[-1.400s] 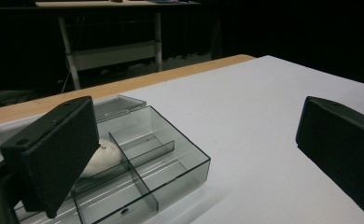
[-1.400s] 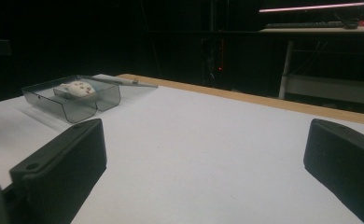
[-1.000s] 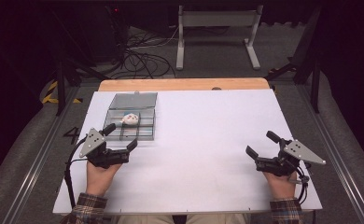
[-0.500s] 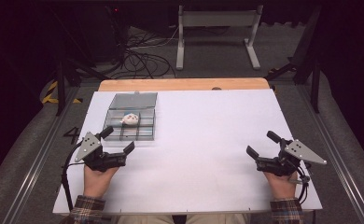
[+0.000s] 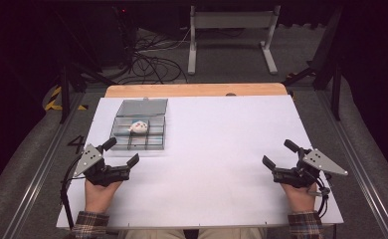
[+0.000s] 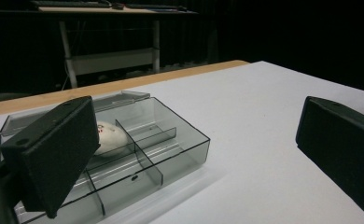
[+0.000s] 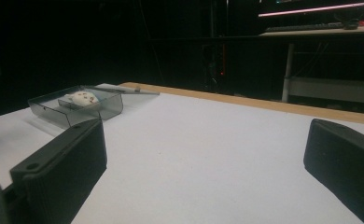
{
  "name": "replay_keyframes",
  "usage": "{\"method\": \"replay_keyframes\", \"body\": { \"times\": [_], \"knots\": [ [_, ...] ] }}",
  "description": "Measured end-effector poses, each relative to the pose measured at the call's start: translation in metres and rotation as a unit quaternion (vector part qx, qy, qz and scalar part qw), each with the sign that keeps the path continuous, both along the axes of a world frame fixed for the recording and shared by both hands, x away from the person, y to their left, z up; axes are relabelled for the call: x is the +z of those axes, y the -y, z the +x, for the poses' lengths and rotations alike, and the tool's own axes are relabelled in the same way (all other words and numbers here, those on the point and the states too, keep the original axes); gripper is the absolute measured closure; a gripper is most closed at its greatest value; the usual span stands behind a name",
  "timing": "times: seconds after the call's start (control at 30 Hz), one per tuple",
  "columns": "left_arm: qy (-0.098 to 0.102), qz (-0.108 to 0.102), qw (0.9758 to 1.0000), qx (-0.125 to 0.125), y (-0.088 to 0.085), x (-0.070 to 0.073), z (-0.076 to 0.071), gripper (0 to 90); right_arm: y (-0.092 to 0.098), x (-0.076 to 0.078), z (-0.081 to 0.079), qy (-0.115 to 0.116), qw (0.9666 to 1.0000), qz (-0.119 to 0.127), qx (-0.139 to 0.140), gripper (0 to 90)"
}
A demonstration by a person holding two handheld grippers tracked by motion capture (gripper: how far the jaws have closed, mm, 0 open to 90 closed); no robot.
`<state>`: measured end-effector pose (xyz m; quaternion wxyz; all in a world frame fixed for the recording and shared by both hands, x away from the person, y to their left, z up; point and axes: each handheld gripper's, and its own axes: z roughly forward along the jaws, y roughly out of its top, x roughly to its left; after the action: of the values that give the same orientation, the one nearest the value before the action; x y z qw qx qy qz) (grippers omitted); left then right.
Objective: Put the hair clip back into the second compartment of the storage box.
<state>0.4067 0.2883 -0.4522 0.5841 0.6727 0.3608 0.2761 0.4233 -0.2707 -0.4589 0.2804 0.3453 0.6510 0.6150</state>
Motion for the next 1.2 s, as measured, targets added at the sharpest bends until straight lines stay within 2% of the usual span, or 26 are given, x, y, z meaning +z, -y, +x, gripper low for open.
{"method": "replay_keyframes", "body": {
  "times": [0.03, 0.2, 0.33, 0.53, 0.63, 0.7, 0.93, 1.2],
  "knots": [
    [-0.001, 0.006, 1.0000, -0.004, -0.001, 0.000, 0.000, 0.1, 0.000, 0.000, -0.001, 0.001, 1.0000, 0.001, 0.000, 0.0],
    [-0.001, 0.003, 1.0000, -0.006, -0.002, -0.004, -0.002, 0.1, 0.001, 0.001, -0.001, 0.006, 1.0000, -0.002, -0.002, 0.0],
    [-0.003, 0.015, 0.9999, -0.006, -0.004, -0.006, -0.004, 0.1, 0.000, 0.001, -0.001, 0.004, 1.0000, -0.002, 0.001, 0.0],
    [0.000, 0.021, 0.9998, -0.007, -0.004, -0.009, -0.006, 0.2, -0.001, 0.000, -0.001, 0.004, 1.0000, -0.004, 0.002, 0.0],
    [-0.002, 0.018, 0.9998, -0.009, -0.004, -0.013, -0.005, 0.2, -0.002, 0.000, -0.001, 0.003, 1.0000, -0.007, 0.003, 0.0],
    [-0.007, 0.007, 0.9999, -0.013, -0.005, -0.015, -0.004, 0.3, -0.003, 0.000, -0.001, 0.003, 1.0000, -0.007, 0.004, 0.0],
    [0.006, -0.008, 0.9999, -0.004, -0.009, -0.015, -0.006, 0.2, -0.004, 0.000, -0.001, 0.003, 1.0000, -0.008, 0.005, 0.0],
    [0.004, -0.006, 1.0000, 0.006, -0.011, -0.016, -0.006, 0.3, -0.004, 0.000, 0.000, 0.003, 0.9999, -0.011, 0.005, 0.0]
  ]
}}
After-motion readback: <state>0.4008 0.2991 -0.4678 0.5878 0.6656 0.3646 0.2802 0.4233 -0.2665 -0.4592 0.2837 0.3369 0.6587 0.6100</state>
